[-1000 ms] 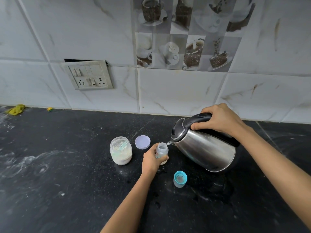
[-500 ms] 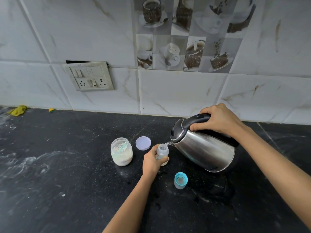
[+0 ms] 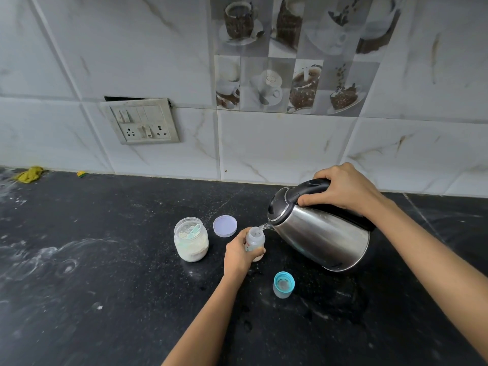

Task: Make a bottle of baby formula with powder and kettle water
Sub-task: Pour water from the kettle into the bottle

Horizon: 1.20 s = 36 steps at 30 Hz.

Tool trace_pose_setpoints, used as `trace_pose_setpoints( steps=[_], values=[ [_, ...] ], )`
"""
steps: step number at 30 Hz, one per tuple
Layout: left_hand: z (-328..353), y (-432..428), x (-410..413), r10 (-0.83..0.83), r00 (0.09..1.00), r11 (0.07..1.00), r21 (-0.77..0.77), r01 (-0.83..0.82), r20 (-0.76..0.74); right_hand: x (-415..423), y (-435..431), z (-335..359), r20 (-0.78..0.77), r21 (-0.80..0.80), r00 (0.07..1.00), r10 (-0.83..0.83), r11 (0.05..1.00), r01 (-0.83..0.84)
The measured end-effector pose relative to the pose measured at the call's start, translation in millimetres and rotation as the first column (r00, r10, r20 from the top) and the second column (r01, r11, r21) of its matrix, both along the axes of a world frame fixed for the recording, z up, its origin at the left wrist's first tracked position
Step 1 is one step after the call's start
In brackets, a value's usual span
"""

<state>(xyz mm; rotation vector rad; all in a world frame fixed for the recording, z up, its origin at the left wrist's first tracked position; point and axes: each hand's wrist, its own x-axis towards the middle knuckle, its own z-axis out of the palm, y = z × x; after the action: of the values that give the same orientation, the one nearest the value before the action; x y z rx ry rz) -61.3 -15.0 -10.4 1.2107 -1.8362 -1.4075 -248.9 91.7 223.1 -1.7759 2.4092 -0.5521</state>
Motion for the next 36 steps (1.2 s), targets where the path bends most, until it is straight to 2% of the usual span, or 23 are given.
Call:
trace_pose_setpoints(
  steps=[23, 36],
  values=[
    [1, 0, 1, -0.014, 1.0, 1.0, -0.004, 0.014, 0.012, -2, -1, -12, 0.034, -0.011, 0.999, -0.014, 1.0, 0.014],
    [2, 1, 3, -0.025, 1.0, 1.0, 0.001, 0.025, -0.018, -16, 12, -39, 0.21, -0.112, 0.977, -0.044, 0.991, 0.068]
  ],
)
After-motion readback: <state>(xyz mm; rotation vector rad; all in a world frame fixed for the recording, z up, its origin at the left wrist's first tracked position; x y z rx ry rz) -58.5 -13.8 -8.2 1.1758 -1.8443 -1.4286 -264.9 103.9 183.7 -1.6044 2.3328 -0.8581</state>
